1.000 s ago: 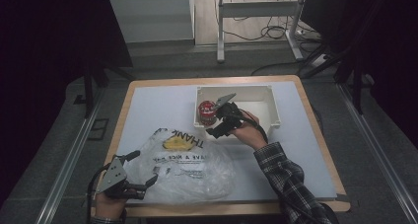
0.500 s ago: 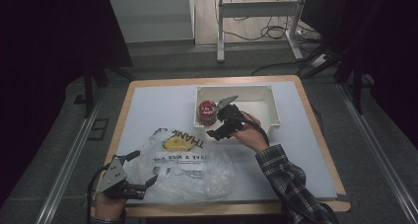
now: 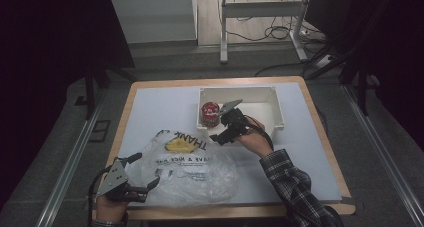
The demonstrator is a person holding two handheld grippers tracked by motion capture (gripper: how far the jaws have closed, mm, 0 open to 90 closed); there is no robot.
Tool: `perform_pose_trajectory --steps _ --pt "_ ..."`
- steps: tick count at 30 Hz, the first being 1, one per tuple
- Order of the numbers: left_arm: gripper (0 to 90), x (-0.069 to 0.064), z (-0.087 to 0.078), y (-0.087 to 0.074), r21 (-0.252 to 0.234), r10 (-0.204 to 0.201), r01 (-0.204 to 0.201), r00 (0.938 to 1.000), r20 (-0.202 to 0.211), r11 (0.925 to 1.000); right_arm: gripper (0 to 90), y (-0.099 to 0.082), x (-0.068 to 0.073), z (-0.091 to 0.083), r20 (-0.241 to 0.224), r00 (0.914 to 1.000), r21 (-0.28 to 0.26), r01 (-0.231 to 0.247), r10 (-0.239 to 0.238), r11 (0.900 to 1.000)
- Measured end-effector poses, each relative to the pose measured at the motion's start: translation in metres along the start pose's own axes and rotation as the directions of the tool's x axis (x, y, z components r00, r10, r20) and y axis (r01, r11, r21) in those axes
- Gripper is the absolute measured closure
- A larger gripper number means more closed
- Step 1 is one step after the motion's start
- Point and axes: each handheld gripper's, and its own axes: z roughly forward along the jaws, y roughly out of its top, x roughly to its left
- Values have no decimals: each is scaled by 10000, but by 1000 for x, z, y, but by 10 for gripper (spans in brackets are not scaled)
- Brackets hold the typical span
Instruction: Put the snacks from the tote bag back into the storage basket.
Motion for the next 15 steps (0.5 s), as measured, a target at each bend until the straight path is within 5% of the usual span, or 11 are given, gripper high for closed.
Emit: perform_pose_trajectory --steps 15 --pt "52 0 -1 0 -39 -7 6 10000 -24 10000 60 -4 10 -7 -259 9997 -183 -10 5 9998"
